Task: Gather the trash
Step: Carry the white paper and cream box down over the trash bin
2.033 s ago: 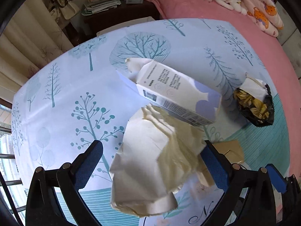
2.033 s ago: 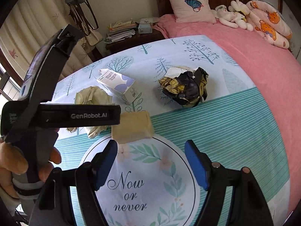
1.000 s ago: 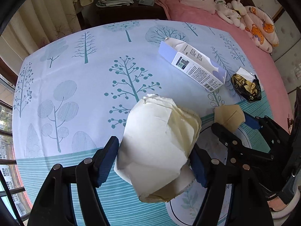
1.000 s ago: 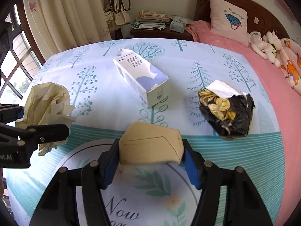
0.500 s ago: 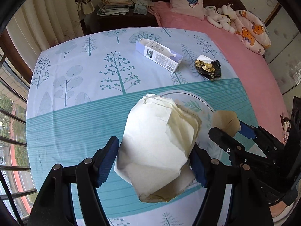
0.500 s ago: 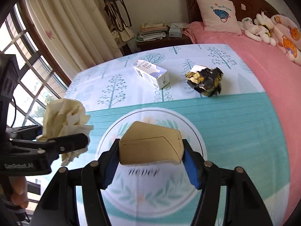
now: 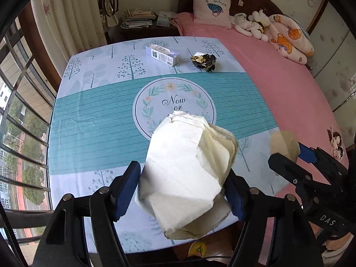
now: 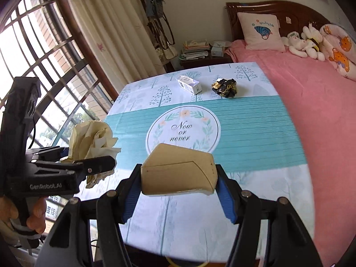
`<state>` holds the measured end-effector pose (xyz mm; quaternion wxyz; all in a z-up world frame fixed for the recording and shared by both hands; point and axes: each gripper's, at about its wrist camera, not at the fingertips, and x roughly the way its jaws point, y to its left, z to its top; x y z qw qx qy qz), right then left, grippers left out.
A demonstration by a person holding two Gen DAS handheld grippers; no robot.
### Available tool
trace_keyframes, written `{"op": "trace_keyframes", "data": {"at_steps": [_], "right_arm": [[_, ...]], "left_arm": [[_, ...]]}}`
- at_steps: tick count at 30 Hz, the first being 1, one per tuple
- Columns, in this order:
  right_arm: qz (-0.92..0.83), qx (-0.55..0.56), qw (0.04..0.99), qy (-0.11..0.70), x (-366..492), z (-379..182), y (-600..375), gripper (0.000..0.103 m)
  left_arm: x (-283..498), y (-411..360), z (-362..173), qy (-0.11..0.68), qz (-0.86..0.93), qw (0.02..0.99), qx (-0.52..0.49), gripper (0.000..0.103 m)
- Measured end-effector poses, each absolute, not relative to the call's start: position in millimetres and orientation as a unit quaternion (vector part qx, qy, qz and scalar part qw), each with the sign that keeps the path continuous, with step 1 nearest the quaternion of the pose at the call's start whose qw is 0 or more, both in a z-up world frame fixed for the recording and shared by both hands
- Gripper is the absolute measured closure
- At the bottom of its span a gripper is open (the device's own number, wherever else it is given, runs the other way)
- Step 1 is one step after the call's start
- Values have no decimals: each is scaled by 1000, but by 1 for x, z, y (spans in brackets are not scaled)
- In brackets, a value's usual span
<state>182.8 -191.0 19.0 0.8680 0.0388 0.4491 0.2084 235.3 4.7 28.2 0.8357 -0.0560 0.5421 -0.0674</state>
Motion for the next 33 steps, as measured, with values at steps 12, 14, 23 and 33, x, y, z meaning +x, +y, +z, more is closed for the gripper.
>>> {"op": "trace_keyframes", "data": {"at_steps": [12, 14, 23, 33], "right_arm": [[251, 23, 846, 469, 73, 18, -229, 41], [250, 29, 838, 483, 62, 8, -232, 41], [236, 31, 803, 547, 31, -64, -224, 41], [207, 30, 767, 607, 15, -165, -211, 41]], "left_arm": [[103, -44, 33, 535, -49, 839, -80, 33], [85, -47, 25, 546, -48, 833, -76, 33], [46, -41, -29, 591, -44, 802, -79, 33], [31, -29, -122, 626, -36, 772, -107, 33]]}}
